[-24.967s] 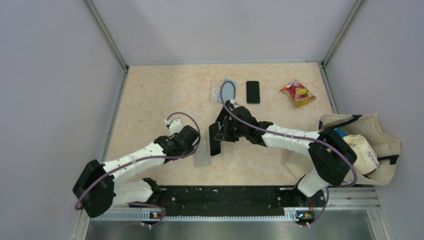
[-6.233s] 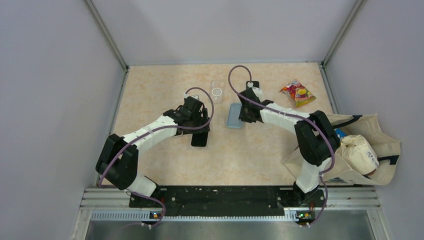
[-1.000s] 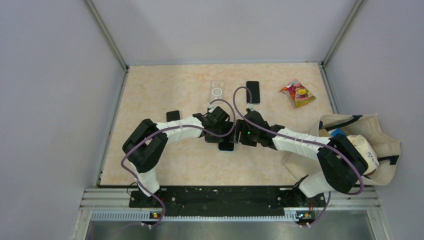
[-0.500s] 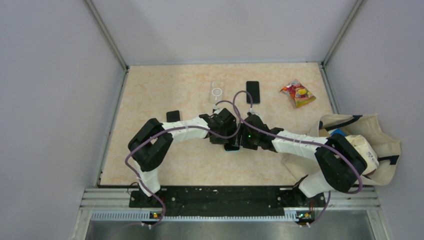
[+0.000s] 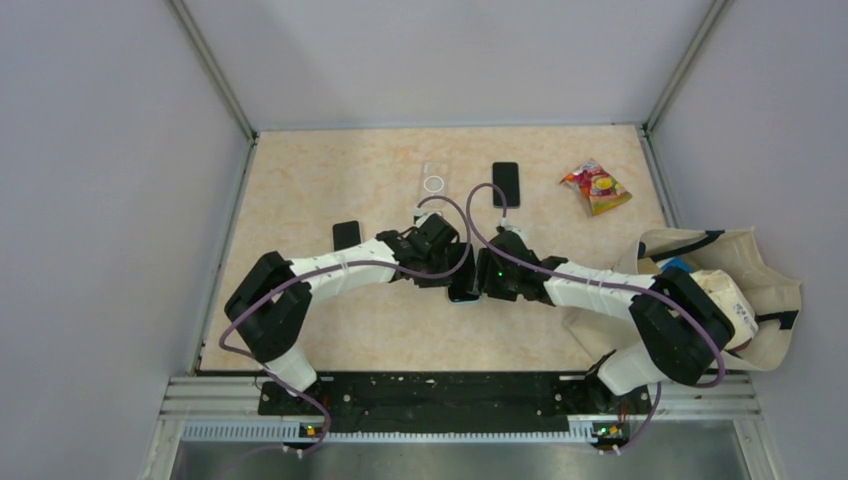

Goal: Put the phone into the phone case

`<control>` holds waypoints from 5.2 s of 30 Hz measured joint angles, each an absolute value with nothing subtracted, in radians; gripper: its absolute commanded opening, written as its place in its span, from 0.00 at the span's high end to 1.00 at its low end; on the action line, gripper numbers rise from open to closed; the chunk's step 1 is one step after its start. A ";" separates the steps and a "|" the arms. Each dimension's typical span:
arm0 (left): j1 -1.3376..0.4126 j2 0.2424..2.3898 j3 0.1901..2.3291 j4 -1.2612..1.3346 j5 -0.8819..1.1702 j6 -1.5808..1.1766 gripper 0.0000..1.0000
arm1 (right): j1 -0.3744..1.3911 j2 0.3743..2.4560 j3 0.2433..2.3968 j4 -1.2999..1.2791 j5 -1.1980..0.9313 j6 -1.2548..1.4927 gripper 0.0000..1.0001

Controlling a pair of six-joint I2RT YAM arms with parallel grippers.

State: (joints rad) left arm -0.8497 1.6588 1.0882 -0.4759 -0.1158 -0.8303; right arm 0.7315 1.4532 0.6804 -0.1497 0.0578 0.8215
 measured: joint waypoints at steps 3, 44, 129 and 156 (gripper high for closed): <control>-0.850 1.674 1.089 -0.463 -0.084 -0.845 0.71 | 0.731 1.447 0.680 -0.155 0.060 0.821 0.45; -0.873 1.819 1.176 -0.520 -0.069 -0.900 0.90 | 0.731 1.407 0.681 -0.183 0.100 0.798 0.45; -0.762 1.637 0.934 -0.354 0.189 -0.779 0.72 | 0.728 1.244 0.606 -0.380 0.147 0.695 0.91; -0.777 1.667 0.932 -0.331 0.183 -0.809 0.74 | 0.896 1.310 0.603 -0.363 0.389 0.808 1.00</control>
State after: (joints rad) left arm -0.7769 1.6669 0.9318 -0.3305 0.1829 -0.8093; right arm 0.8955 1.3102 0.6025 -0.3630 0.3885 0.8078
